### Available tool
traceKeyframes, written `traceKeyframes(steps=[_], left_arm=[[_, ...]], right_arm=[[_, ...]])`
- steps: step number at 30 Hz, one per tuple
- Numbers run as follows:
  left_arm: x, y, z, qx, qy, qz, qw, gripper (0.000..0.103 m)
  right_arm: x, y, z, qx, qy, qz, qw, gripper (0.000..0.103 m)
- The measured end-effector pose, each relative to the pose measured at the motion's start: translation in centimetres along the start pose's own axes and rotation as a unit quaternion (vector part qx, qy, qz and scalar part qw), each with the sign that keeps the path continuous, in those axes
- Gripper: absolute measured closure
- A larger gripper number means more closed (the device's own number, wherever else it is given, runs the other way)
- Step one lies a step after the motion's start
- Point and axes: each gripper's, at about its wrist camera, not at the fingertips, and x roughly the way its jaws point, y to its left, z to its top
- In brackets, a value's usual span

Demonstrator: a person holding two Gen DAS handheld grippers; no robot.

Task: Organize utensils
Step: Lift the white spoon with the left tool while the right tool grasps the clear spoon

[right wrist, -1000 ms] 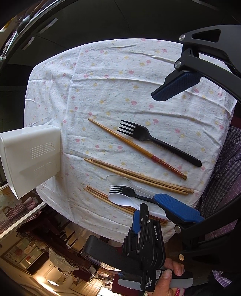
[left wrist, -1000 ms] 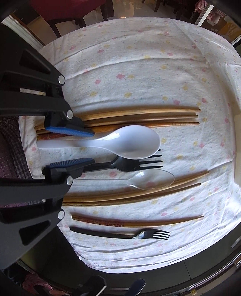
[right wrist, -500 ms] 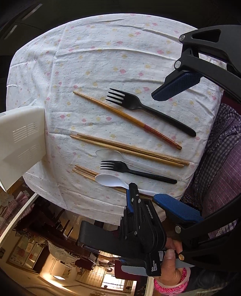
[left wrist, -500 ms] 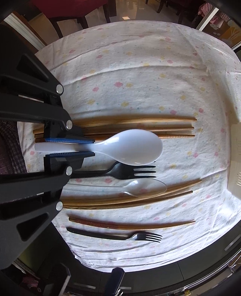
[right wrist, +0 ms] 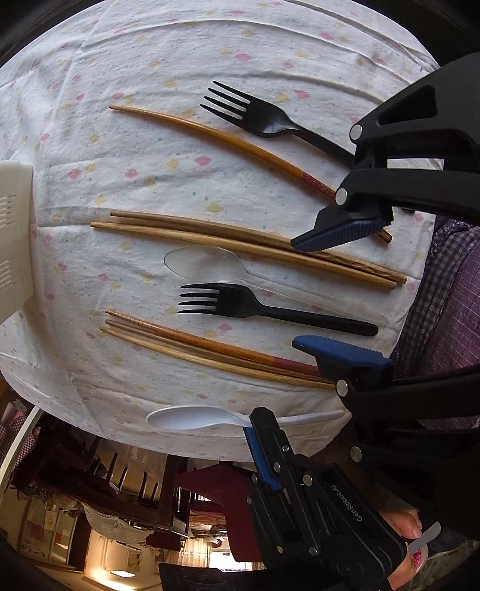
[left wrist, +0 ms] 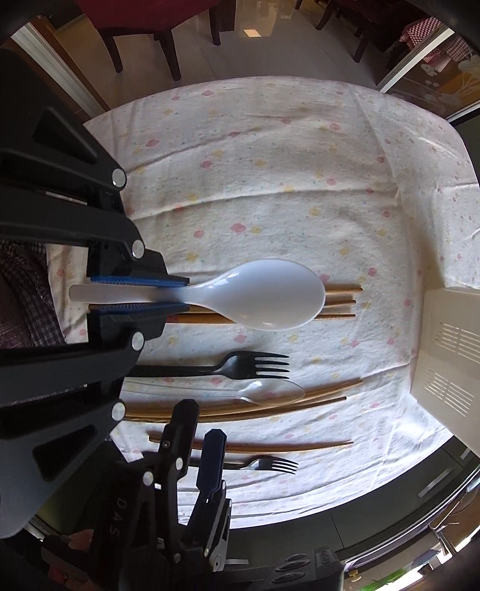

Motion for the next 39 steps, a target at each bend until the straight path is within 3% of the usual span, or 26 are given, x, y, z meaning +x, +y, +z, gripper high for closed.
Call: traceKeyframes(steps=[6,19,28,34,39], left_arm=[[-0.9,0.8,-0.9,0.009,-0.003,-0.005,0.9999,0.095],[-1.5,0.8,-0.9,0.019,-0.012,-0.003,0.9997,0.095],[-2.1,0.9,-0.9,0.021,-0.018,0.001,0.9996,0.095],[-2.7,1.2,-0.7,0.021,-0.027,-0.001,0.9994,0.095],[-4.9,1.0,0.0,0.028,-0.057,-0.004,0.998,0.095]], right_arm=[[0.9,0.5,0.9,0.012,-0.003,-0.015,1.0,0.083],[2.5,0.9,1.8,0.032,0.011,-0.064,0.997,0.085],[4.1,5.1,1.9,-0.028,-0.004,-0.165,0.986,0.089],[2.8,4.6,1.8,-0.018,-0.028,-0.124,0.992,0.094],[-0.4,4.3,0.8,-0.011,-0.074,-0.042,0.996,0.094]])
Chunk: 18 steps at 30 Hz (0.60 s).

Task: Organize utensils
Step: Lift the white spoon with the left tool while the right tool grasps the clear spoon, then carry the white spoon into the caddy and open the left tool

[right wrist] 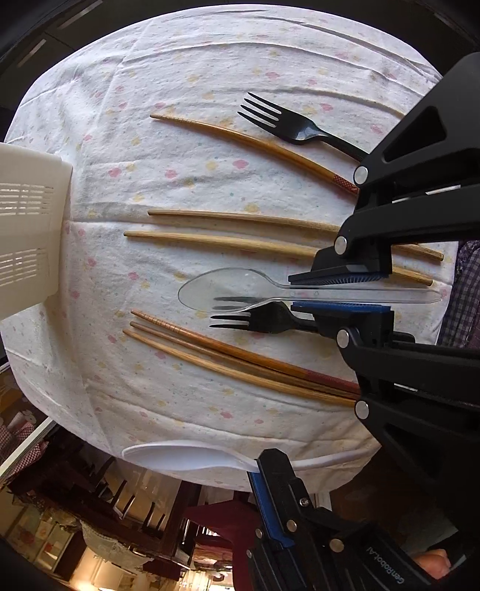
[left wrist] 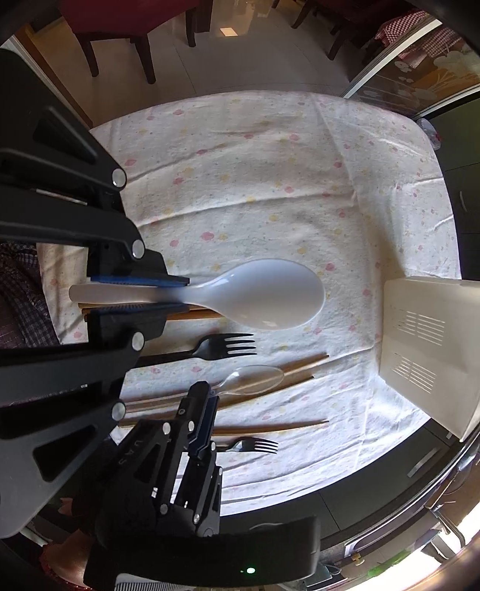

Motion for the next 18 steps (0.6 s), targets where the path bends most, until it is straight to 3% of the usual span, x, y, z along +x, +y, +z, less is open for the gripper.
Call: traceKeyframes(steps=[10,14,18], left_arm=[[-8.4,-2.1,5.7,0.014,-0.12,-0.018,0.9925,0.095],[-12.3,-3.1,9.1,0.021,-0.209,-0.019,0.9776,0.095],[-14.3,-4.3,12.4,0.033,-0.292,-0.023,0.9554,0.095]], right_arm=[[-5.7,-3.5,-1.8,0.025,-0.111,0.109,0.987,0.094],[-7.3,-4.9,-2.2,0.033,-0.147,0.13,0.98,0.094],[-8.8,-7.0,-3.0,0.036,-0.182,0.14,0.973,0.094]])
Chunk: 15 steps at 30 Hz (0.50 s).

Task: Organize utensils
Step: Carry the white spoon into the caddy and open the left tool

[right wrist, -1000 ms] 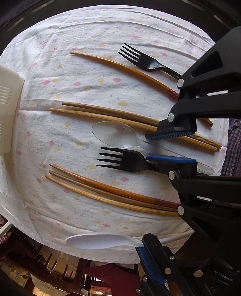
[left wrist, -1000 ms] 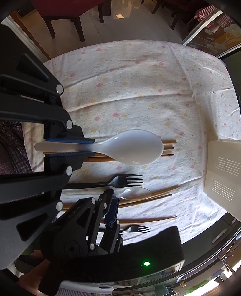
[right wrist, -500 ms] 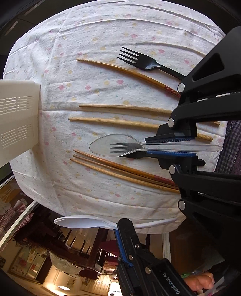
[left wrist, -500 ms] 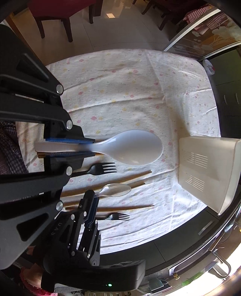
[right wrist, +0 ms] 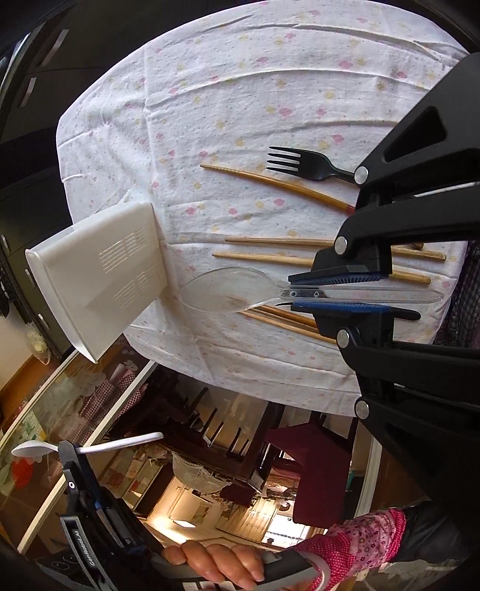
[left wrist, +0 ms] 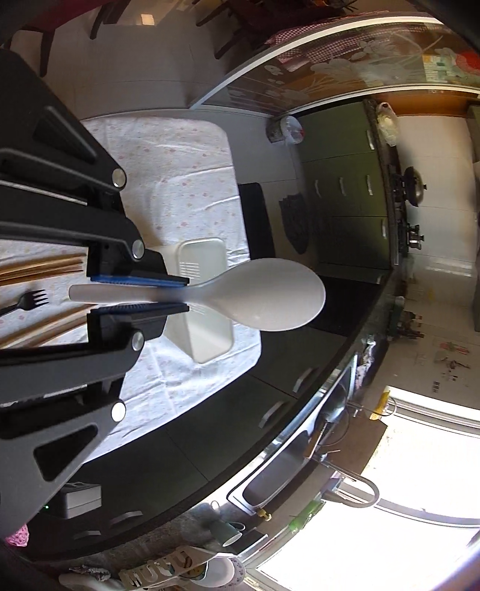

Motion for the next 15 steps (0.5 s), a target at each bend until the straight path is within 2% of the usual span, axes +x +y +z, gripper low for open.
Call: traceKeyframes(steps=[6,10,13,15], left_arm=[[3.4,0.1,2.3,-0.002,-0.095,-0.007,0.9954,0.095],[5.7,0.7,2.3,-0.003,-0.153,0.012,0.9881,0.095],[7.2,1.2,1.8,-0.006,-0.171,0.019,0.985,0.095],[8.1,1.3,1.0,-0.006,-0.168,0.017,0.9856,0.095]], right_arm=[[-0.9,-1.6,0.1,0.006,-0.028,0.022,0.999,0.094],[-1.6,-2.0,0.4,0.009,-0.044,0.032,0.998,0.094],[-2.4,-2.0,0.5,0.005,-0.063,0.033,0.997,0.093],[-3.3,-1.8,0.6,0.003,-0.072,0.033,0.997,0.093]])
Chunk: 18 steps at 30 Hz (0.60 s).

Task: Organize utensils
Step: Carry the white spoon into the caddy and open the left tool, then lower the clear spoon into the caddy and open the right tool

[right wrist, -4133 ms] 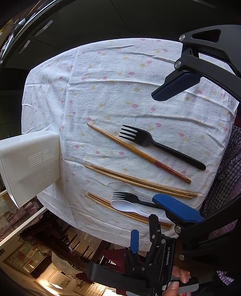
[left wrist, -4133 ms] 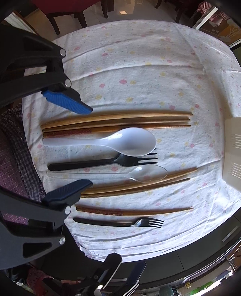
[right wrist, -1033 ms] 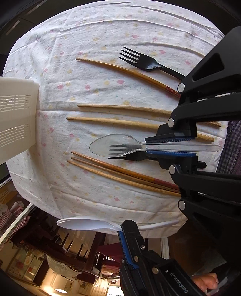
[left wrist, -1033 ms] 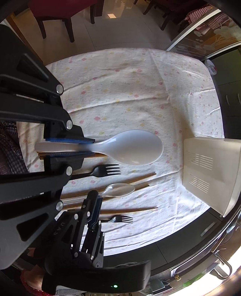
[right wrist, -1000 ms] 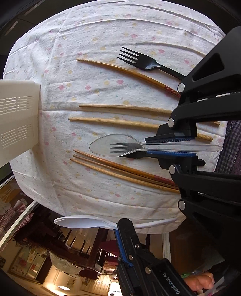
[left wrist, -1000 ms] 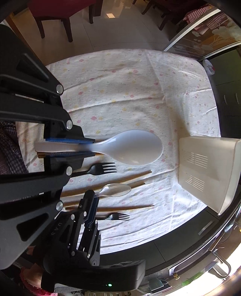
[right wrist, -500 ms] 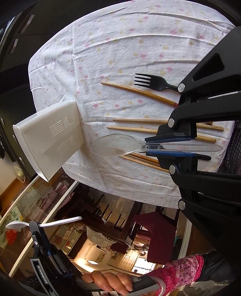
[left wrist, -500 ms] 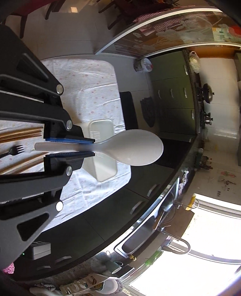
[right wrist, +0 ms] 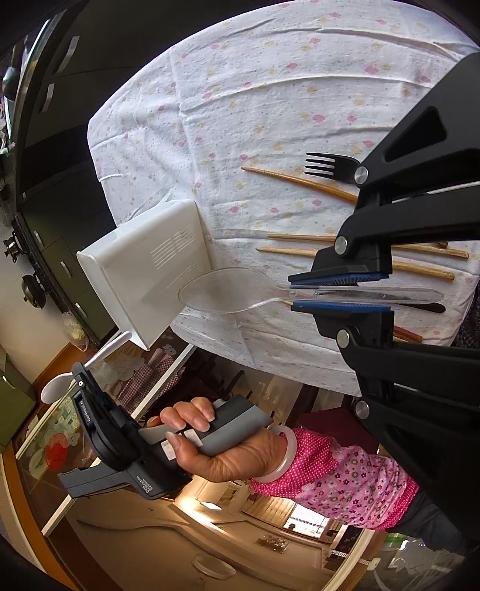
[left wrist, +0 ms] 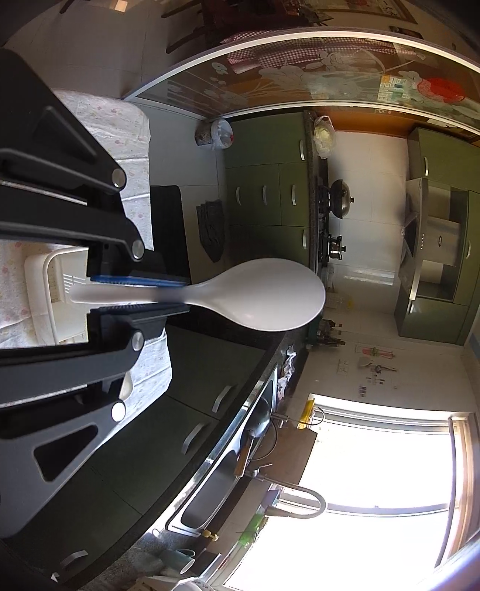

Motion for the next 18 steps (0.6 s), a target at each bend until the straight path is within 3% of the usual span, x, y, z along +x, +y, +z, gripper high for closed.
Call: traceKeyframes(steps=[9,11,15,18], left_arm=[[1.3,-0.2,-3.5,0.024,0.045,0.013,0.9986,0.095],[1.3,-0.1,-4.1,0.023,0.05,0.015,0.9984,0.091],[0.7,0.3,-4.7,0.015,0.042,0.015,0.9989,0.072],[0.1,0.6,-4.7,0.014,0.034,0.017,0.9992,0.069]], right_arm=[[-1.2,0.5,1.2,-0.007,-0.03,0.0,1.0,0.094],[-1.4,0.9,1.7,-0.013,-0.042,-0.002,0.999,0.094],[-2.3,1.8,3.2,-0.03,-0.083,-0.01,0.996,0.094],[-2.8,2.4,4.8,-0.039,-0.118,-0.01,0.992,0.094]])
